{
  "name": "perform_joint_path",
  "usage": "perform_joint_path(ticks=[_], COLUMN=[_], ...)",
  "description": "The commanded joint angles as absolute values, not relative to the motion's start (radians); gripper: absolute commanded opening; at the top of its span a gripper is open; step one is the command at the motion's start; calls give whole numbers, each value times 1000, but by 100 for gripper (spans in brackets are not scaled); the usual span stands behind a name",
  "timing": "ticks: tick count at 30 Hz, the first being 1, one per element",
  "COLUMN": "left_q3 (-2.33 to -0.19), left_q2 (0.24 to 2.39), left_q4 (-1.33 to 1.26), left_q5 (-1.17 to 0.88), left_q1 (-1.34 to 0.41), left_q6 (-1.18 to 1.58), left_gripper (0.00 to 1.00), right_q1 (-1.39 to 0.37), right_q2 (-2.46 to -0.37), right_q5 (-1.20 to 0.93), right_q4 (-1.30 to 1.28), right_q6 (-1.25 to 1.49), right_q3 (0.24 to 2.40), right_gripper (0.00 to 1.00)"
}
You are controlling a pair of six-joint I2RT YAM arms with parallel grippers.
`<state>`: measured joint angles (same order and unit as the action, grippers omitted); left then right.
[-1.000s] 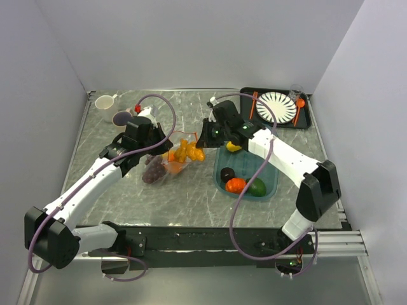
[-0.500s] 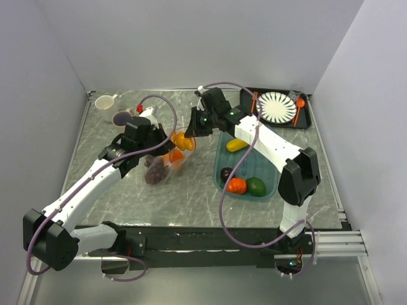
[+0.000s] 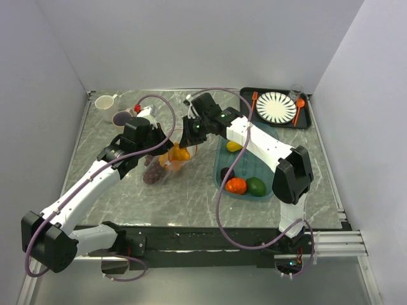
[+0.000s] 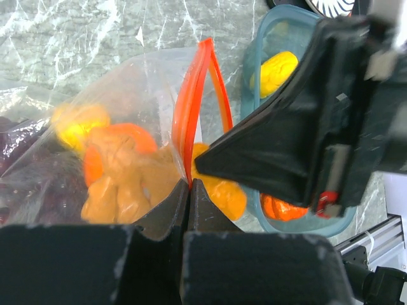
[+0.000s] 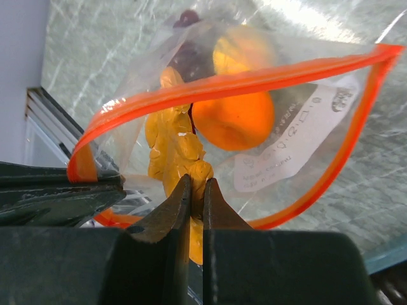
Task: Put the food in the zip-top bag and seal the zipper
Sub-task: Place the fake vegetable in the zipper food storage bag.
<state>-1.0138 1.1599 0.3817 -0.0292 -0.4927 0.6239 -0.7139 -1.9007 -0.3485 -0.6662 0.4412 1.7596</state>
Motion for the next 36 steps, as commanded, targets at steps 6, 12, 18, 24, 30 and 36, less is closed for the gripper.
perform_joint_path(ticks=[6,12,18,24,30,36], left_q3=[-1012,-1011,-1008,-1011,-1019,-1009], left_q2=[1124,1120,1114,1131,1124,1111], left_q4=[339,339,330,334,345,337], left_q5=[-49,-57,-49,-54,-29,-15], left_q1=[-497,-497,-497,-497,-497,-497], left_q6=[624,615,618,627,624,632], left_gripper=[1,1,1,1,1,1], right_q1=[-726,-729,-736,-773,-790,-795], right_q2=[-1948,-1996,-2009,-2023,-2033,-2031], right_q5=[-313,-269,-357,-365,-368,-416], right_q4=[-657,-635,-600,-606,-612,-586], right_q6=[465,505,508,494,502,520], right_q3=[1867,1899,1891,1896,1881,1867], right_gripper=[5,5,6,8,9,16])
